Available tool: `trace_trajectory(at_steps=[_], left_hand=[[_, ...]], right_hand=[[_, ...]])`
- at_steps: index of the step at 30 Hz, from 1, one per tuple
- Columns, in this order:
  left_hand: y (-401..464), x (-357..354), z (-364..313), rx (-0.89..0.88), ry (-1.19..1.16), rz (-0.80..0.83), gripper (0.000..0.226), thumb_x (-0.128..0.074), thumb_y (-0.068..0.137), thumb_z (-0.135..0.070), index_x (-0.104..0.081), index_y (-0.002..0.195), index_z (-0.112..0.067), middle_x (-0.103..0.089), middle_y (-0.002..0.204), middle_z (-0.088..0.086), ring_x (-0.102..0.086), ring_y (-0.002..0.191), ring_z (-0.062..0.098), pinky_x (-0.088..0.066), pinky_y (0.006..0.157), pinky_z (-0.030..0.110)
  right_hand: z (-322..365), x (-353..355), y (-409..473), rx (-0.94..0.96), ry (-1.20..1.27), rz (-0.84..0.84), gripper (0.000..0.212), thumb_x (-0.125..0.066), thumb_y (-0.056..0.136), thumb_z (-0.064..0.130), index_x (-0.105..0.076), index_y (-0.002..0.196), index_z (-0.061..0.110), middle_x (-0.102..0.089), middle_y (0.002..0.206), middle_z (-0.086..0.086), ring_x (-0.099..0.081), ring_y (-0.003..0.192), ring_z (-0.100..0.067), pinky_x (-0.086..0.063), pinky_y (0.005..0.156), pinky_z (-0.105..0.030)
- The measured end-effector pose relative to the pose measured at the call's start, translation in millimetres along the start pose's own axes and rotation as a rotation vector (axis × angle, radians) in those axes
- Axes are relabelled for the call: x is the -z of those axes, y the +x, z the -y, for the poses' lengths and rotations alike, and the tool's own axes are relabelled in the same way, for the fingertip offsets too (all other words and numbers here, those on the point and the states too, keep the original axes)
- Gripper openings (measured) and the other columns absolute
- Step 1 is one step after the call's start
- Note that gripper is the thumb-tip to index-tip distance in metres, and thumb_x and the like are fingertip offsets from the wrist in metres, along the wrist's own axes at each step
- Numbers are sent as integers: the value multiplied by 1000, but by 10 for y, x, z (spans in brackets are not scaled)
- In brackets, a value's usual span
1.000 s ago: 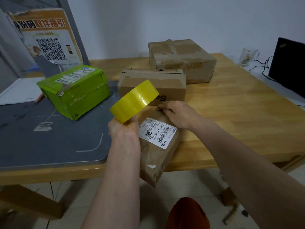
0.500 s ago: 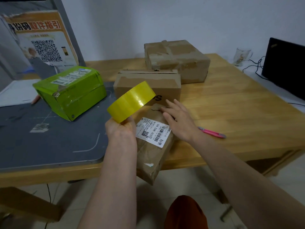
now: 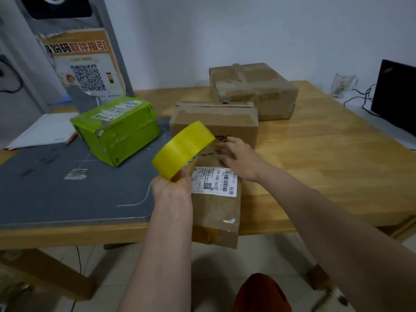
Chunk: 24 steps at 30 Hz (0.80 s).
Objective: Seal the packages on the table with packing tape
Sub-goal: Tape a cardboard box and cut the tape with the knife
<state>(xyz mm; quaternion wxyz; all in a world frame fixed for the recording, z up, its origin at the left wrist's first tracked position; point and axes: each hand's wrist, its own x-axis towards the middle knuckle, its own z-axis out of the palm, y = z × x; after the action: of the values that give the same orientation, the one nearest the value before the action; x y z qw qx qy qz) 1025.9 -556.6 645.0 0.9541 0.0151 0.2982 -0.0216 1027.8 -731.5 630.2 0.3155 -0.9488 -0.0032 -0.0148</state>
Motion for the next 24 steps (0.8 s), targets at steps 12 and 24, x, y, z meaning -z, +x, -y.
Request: trace_trajectory(at_steps=[12, 24], left_hand=[[-42, -82, -65, 119, -48, 1, 40, -49, 102, -13, -42, 139, 1, -44, 141, 25, -45, 132, 35, -53, 93, 31], [-442, -575, 328, 108, 1102, 235, 23, -36, 103, -9, -55, 93, -5, -59, 95, 14, -56, 100, 29, -40, 108, 51]], right_hand=[[123, -17, -149, 121, 221, -249, 57, -70, 87, 33, -45, 137, 19, -40, 148, 0, -28, 140, -15, -29, 112, -34], [535, 471, -217, -21, 1262, -443, 19, -68, 83, 0, -67, 95, 14, -71, 103, -15, -67, 101, -33, -54, 84, -61]])
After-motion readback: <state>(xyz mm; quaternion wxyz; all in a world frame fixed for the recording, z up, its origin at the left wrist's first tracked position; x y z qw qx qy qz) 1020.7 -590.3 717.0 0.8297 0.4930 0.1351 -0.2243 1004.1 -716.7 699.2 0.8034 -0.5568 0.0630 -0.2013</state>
